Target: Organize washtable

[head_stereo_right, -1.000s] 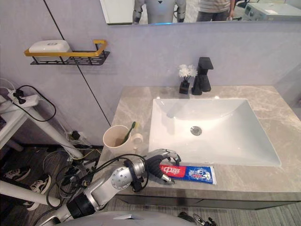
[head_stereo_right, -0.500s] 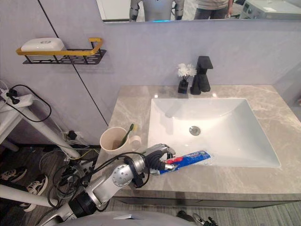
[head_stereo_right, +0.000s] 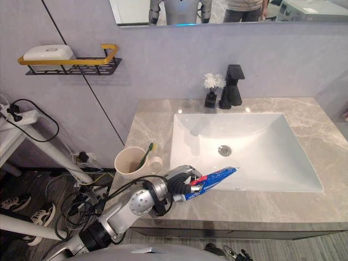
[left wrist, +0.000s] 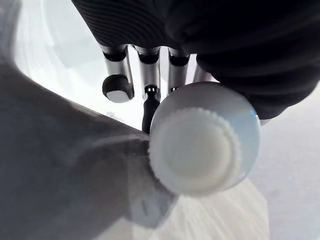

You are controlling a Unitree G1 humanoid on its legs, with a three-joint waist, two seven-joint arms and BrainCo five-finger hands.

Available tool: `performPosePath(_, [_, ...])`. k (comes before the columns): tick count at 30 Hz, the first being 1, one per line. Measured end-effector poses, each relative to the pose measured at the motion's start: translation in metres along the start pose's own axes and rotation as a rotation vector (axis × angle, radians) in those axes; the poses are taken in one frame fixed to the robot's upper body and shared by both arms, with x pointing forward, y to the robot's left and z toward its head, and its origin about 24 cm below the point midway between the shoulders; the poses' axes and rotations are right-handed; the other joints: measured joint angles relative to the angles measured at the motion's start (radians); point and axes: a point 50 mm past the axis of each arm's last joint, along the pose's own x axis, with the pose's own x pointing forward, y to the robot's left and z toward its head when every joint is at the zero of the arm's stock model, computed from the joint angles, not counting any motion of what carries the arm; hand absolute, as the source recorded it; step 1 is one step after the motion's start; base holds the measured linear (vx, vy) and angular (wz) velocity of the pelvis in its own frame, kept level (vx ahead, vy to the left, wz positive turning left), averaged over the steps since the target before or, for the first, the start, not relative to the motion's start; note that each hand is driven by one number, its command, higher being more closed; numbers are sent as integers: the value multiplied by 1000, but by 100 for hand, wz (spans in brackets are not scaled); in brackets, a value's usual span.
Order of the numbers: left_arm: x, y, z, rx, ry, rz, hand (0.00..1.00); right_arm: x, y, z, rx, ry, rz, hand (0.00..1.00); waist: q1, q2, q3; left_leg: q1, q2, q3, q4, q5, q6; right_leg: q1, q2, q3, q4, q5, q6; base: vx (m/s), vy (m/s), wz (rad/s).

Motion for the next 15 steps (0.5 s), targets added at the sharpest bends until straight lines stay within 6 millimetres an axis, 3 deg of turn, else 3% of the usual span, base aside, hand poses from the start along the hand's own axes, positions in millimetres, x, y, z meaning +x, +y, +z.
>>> performPosePath(7, [-8, 10, 17, 52, -74, 17, 100, 0, 0, -1, -4, 3, 2, 0, 3, -2, 1, -7, -2, -5, 6, 0, 0, 1, -2, -2, 0, 0, 0, -3, 1, 2])
performPosePath(15, [-14, 35, 73, 109, -326, 149, 100, 0, 1, -2, -8, 6, 5, 0, 12, -3, 0, -30, -4, -9, 30, 0, 0, -17, -3, -1, 22, -4, -4, -6, 0, 2])
